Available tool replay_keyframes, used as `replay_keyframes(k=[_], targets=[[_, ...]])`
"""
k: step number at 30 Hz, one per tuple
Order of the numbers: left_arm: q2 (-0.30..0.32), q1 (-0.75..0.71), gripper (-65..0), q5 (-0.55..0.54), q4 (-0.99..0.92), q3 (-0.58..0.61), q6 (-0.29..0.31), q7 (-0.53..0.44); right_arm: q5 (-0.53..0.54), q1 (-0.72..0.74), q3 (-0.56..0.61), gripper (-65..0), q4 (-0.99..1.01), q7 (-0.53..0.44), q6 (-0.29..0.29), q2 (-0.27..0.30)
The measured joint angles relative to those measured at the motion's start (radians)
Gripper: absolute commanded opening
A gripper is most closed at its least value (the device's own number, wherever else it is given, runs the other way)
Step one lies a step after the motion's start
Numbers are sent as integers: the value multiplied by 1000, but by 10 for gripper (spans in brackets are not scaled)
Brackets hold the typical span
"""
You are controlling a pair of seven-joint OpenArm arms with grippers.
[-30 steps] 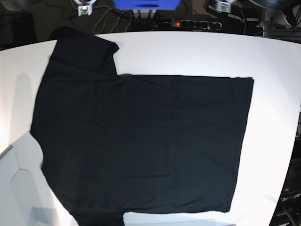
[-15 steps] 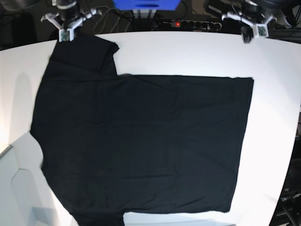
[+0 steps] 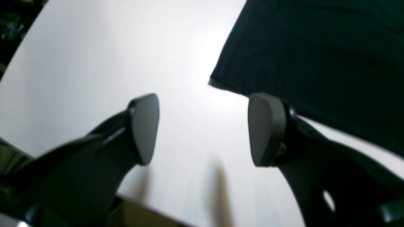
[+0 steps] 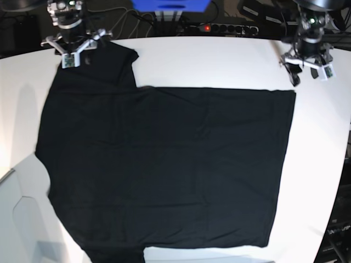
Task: Fold the T-shirt properly
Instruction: 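Lower both grippers onto the shirt's shoulder corners and pinch them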
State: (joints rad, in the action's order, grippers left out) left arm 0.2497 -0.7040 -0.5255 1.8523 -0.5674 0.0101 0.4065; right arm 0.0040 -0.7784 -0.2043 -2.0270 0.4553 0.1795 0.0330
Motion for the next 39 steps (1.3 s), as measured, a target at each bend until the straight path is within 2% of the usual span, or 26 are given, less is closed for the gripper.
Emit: replay_keyframes(k=[8, 12, 15, 18, 25, 27, 32, 36, 39], targets=[[2, 225, -225, 4, -228, 6, -8, 22, -6, 7, -9, -383, 3, 1, 0, 5], [8, 296, -225, 7, -297, 78, -5, 13, -6, 7, -9, -383, 3, 1, 0, 5], [8, 317, -225, 8, -327, 113, -3, 16, -6, 6, -9, -383, 3, 6, 0, 5], [8, 314, -225, 11, -328, 120, -3, 8, -6, 8, -11, -384, 3, 58, 0, 5], [8, 280, -231, 12, -328, 119, -3, -19, -3, 9, -39, -384, 3, 57, 0, 5], [10, 280, -263, 12, -328, 117, -3, -14, -4, 20, -54, -385, 3, 59, 0, 5], [10, 282, -411, 4, -328, 118, -3, -10, -4, 24, -77, -385, 3, 58, 0, 5], [11, 283, -456, 4, -328, 118, -3, -6, 0, 24, -83, -385, 3, 58, 0, 11], [10, 285, -543, 4, -325, 118, -3, 3, 0, 29, -121, -385, 3, 58, 0, 13]])
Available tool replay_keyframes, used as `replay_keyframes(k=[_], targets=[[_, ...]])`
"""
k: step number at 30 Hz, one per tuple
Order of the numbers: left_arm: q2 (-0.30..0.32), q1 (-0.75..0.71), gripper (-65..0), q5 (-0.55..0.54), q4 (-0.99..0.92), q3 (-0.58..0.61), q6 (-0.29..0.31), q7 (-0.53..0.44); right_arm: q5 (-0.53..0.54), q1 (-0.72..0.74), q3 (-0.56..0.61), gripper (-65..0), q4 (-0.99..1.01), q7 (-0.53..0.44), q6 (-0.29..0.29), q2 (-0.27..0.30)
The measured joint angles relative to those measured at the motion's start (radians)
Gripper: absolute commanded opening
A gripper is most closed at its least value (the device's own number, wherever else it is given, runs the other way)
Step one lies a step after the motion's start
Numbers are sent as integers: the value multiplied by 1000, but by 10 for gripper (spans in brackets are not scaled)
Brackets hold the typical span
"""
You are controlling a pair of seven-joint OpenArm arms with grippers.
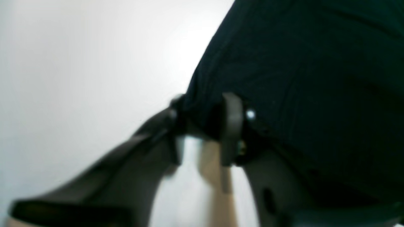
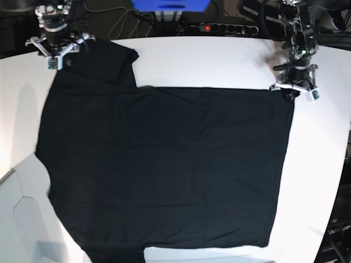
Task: Fold the T-shirt properly
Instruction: 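Lower both grippers onto the shirt's shoulder corners and pinch them, then lift the shoulder corners and drag them toward the hem with both grippers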
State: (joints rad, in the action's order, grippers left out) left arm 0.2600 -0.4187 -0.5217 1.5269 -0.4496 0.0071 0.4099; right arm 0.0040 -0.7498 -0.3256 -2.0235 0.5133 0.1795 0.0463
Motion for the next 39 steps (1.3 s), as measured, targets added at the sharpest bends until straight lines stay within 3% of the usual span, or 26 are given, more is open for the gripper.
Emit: replay_keyframes(k=[2, 4, 7, 8, 11, 16, 29, 35, 36, 39], targets=[[0, -3, -640, 0, 0, 0, 0, 2, 1, 21, -29, -379, 0, 7, 0, 0], [0, -5, -650, -1, 1, 0, 0, 1, 1, 46, -53, -377, 1, -1, 29, 3], [0, -5, -650, 0, 1, 0, 0, 2, 2, 71, -93, -351, 2, 12, 211, 0], [0, -5, -650, 0, 1, 0, 0, 2, 4, 86, -116, -340, 2, 35, 248, -10], [0, -11, -650, -2, 2, 0, 0, -2, -11, 155, -185, -324, 13, 116, 269, -40], [0, -28, -650, -3, 16, -25, 0, 9, -6, 211, -211, -323, 59, 183, 270, -41], [-3, -30, -650, 1, 16, -25, 0, 9, 2, 241, -210, -320, 193, 156, 270, -41], [-2, -38, -650, 1, 17, -25, 0, 6, 19, 267, -213, -350, 238, 119, 269, -39], [-3, -40, -650, 1, 18, -25, 0, 4, 24, 268, -213, -373, 247, 110, 275, -35], [-3, -41, -650, 1, 18, -25, 0, 4, 29, 271, -220, -464, 266, 86, 389, -27]])
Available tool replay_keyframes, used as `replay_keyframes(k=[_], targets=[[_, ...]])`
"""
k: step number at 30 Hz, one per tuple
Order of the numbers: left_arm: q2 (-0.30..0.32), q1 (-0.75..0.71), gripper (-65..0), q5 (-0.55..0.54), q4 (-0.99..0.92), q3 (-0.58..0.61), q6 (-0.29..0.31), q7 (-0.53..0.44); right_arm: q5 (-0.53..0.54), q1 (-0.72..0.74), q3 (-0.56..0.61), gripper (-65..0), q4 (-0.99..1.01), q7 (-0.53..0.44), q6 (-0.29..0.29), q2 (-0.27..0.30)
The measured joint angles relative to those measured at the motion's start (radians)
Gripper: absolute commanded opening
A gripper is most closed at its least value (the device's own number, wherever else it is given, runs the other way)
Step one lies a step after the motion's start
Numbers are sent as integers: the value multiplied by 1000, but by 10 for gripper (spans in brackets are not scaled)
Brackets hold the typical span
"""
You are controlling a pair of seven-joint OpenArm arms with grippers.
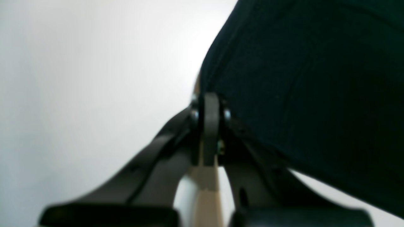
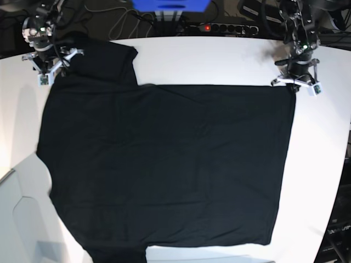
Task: Fold the T-shirt properly
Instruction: 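Lift the shoulder corners and drag them toward the hem with both grippers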
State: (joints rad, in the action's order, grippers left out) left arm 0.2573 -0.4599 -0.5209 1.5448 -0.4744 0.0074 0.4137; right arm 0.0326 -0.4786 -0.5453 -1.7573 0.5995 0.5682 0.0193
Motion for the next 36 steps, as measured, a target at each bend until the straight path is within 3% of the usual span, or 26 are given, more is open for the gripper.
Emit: replay_keyframes(k=[2, 5, 14, 21, 28, 36], targets=[[0, 0, -650, 0, 0, 0, 0, 1, -1, 3, -2, -539, 3, -2, 48, 0], [0, -16, -650, 0, 4, 0, 0, -13, 6, 2, -2, -650, 2, -1, 63, -3], [0, -53, -650, 4, 87, 0, -1, 2, -49, -42, 2, -650, -145, 100, 86, -16], [0, -98, -650, 3, 171, -2, -1, 2, -34, -29, -77, -650, -234, 89, 100, -19], [-28, -132, -650, -1, 250, -100, 0, 18, -22, 13, -199, -650, -237, 84, 116, -20], [-33, -138, -650, 0, 273, -113, 0, 17, -27, 19, -208, -650, -237, 88, 116, -25]])
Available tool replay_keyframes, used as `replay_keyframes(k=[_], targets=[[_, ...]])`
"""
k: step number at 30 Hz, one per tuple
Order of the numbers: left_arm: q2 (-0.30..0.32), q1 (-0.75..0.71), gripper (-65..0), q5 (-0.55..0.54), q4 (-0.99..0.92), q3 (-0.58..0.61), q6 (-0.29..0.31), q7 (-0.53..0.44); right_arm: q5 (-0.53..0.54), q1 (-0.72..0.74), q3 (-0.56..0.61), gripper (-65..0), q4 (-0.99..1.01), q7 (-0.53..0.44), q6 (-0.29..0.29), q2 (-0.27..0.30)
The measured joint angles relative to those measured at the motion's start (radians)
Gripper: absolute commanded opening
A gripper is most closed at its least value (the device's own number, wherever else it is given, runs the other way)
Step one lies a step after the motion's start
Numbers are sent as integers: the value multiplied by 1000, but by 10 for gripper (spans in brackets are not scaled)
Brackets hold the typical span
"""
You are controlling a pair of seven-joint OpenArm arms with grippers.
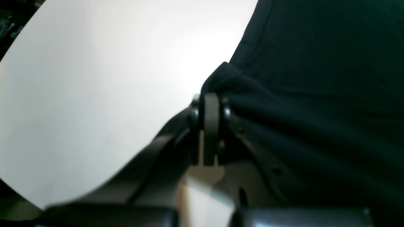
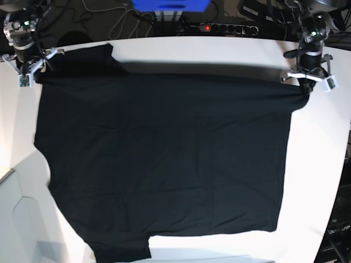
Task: Fold the T-shirt properly
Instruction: 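Lift the shoulder corners and drag them toward the hem with both grippers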
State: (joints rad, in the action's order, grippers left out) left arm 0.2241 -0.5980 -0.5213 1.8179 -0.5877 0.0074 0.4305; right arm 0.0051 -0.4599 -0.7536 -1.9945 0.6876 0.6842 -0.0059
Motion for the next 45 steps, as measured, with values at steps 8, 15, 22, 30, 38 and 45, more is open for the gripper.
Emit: replay_keyframes(k=[8, 15, 22, 30, 38, 45], targets=[[-4, 29, -650, -6, 0, -24, 0, 3, -3, 101, 66, -650, -16, 5, 0, -25], [-5, 136, -650, -4, 0, -24, -1, 2, -17, 254, 83, -650, -13, 23, 0, -24], [0, 322, -650, 5, -103, 7, -3, -7, -15, 403, 172, -650, 40, 19, 0, 6], [3, 505, -650, 8, -224, 33, -5, -1, -22, 594, 261, -650, 256, 13, -2, 103], [1, 594, -650, 9, -336, 42, -5, 0, -18, 748, 272, -650, 447, 10, -8, 148], [5, 671, -650, 9, -447, 77, -8, -1, -24, 809, 272, -650, 552, -28, -11, 154]])
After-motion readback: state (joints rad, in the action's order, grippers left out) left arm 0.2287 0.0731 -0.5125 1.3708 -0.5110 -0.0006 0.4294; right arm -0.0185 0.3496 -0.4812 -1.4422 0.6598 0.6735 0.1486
